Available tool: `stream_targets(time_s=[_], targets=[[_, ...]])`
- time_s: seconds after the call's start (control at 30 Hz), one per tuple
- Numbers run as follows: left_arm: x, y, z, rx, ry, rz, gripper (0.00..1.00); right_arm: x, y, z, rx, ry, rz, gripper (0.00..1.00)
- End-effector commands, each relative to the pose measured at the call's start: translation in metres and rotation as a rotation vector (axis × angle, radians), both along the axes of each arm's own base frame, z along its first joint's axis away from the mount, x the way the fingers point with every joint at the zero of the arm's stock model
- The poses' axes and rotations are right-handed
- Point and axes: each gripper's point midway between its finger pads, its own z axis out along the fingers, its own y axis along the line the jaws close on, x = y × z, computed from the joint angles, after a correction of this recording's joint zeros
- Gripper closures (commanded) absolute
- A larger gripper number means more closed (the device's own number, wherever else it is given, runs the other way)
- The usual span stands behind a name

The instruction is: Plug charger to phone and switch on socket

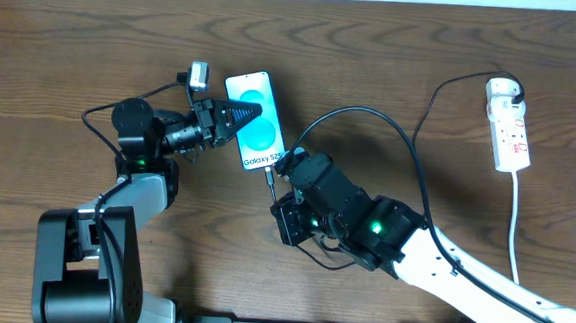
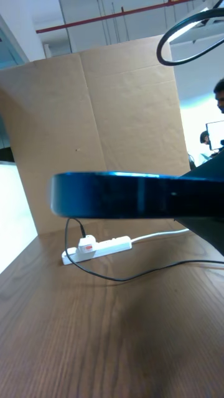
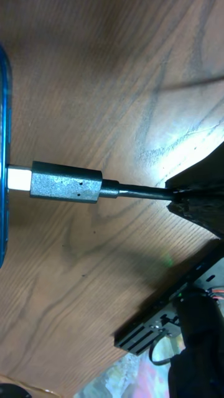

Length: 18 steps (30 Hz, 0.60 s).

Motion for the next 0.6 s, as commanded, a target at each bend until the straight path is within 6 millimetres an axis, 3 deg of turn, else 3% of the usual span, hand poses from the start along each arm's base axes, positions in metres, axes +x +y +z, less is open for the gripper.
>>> stream_targets(time_s=[0.0, 0.57], targets=[[-0.0009, -0.0001, 0.0096, 0.004, -0.037, -0.018, 0.93, -0.0011, 0.0003, 0.0068, 0.028, 0.002, -0.003, 0.99], [-0.001, -0.0002, 0.0096, -0.004, -0.016, -0.018, 0.93, -0.0017, 0.0011, 0.0072, 0.035, 0.016, -0.017, 0.99]])
